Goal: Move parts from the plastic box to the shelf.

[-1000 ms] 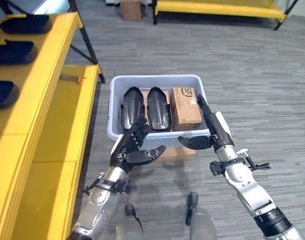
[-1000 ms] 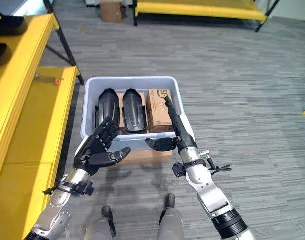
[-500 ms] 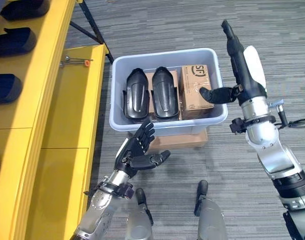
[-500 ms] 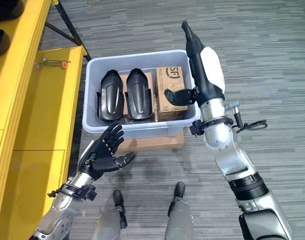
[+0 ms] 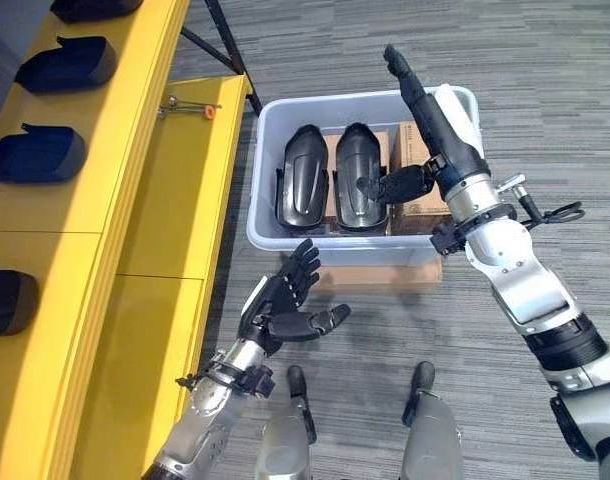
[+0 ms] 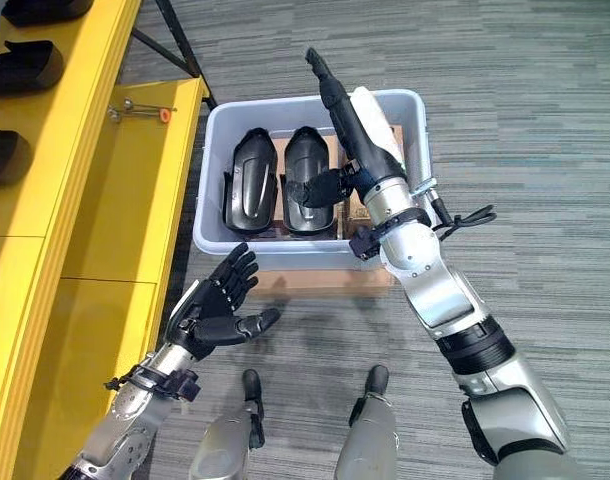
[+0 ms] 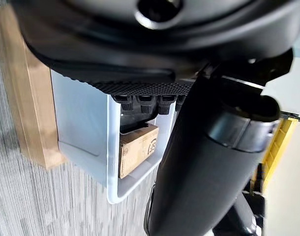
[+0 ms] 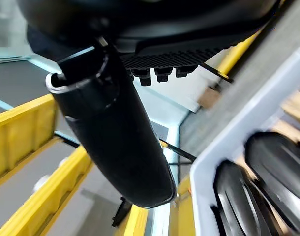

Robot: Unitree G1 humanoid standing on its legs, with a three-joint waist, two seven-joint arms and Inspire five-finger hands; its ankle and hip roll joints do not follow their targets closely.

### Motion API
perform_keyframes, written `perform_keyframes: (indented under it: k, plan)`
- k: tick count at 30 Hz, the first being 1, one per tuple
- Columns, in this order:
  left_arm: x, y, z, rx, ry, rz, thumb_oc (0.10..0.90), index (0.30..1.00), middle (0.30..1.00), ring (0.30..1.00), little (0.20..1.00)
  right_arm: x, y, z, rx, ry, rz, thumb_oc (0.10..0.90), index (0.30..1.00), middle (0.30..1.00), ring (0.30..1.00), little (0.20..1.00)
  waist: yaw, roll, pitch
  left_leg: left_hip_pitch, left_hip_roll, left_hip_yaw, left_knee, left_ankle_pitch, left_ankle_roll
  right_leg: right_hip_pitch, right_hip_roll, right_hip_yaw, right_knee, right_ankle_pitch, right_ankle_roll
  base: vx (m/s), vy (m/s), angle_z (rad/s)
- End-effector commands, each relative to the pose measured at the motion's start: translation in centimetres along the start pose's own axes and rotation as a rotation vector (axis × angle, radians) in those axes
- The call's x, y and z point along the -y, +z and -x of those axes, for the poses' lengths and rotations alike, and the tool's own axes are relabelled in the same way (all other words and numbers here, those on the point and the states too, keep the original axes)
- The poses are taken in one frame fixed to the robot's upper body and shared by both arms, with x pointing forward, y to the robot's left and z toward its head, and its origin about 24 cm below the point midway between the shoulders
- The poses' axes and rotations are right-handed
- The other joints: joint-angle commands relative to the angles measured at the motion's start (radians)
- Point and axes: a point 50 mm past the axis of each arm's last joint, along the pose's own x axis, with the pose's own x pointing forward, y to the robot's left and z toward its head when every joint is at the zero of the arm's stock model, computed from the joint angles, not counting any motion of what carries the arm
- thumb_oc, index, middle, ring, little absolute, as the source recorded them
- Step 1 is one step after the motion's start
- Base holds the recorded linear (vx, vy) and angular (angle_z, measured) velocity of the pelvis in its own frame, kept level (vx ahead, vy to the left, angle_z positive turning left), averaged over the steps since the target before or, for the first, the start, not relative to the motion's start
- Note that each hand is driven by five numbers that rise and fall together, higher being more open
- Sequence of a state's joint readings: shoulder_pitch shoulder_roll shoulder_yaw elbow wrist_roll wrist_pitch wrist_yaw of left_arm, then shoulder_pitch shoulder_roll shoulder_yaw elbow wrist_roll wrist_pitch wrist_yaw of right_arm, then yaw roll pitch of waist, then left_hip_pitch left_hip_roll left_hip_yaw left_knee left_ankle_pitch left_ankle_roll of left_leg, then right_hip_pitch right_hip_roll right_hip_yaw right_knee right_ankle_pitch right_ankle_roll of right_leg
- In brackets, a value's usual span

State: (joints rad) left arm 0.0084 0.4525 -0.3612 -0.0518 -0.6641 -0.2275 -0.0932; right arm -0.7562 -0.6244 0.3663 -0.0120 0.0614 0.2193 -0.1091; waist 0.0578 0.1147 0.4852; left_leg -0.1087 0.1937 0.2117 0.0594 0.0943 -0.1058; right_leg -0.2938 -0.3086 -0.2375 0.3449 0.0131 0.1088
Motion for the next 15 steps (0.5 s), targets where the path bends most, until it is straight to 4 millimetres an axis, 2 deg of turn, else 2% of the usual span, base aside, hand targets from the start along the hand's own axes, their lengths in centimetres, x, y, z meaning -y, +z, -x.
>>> perform_keyframes:
  k: [1, 7, 10, 15]
  plan:
    - [2.0, 4.0, -0.5, 0.189, -0.124, 0.002, 0.900, 1.000, 1.000, 1.000, 1.000, 1.4, 7.4, -2.3, 0.306, 0.024, -0.040, 0.900, 1.000, 1.000, 1.000, 1.000, 0.027, -0.013, -0.011, -0.010, 0.070, 0.033, 0.082, -0.095, -0.004, -0.020, -0.021, -0.033, 0.083, -0.098, -0.003, -0.01, 0.001, 0.08]
    - [2.5, 3.8, -0.7, 0.161, -0.162, -0.007, 0.900, 1.000, 1.000, 1.000, 1.000, 1.2, 5.6, -3.3, 0.179, 0.015, -0.037, 0.900, 1.000, 1.000, 1.000, 1.000, 0.044, 0.010, 0.035, -0.075, 0.066, 0.016, 0.112, -0.085, -0.002, -0.088, -0.043, -0.032, 0.158, -0.119, -0.007, 0.01, -0.007, 0.11]
    - [2.6, 3.7, -0.7, 0.157, -0.169, -0.011, 0.900, 1.000, 1.000, 1.000, 1.000, 1.3, 4.4, -3.6, 0.122, 0.014, -0.059, 0.900, 1.000, 1.000, 1.000, 1.000, 0.053, 0.020, 0.035, -0.130, 0.061, 0.009, 0.128, -0.083, 0.002, -0.147, -0.052, -0.026, 0.201, -0.132, -0.008, 0.01, -0.003, 0.14]
    - [2.8, 3.2, -1.0, 0.126, -0.171, 0.040, 0.900, 1.000, 1.000, 1.000, 1.000, 0.1, 4.3, -3.8, 0.108, 0.061, -0.027, 0.900, 1.000, 1.000, 1.000, 1.000, 0.056, 0.032, 0.035, -0.218, 0.056, 0.000, 0.143, -0.071, 0.001, -0.243, -0.050, -0.010, 0.255, -0.153, -0.017, 0.02, -0.011, 0.06]
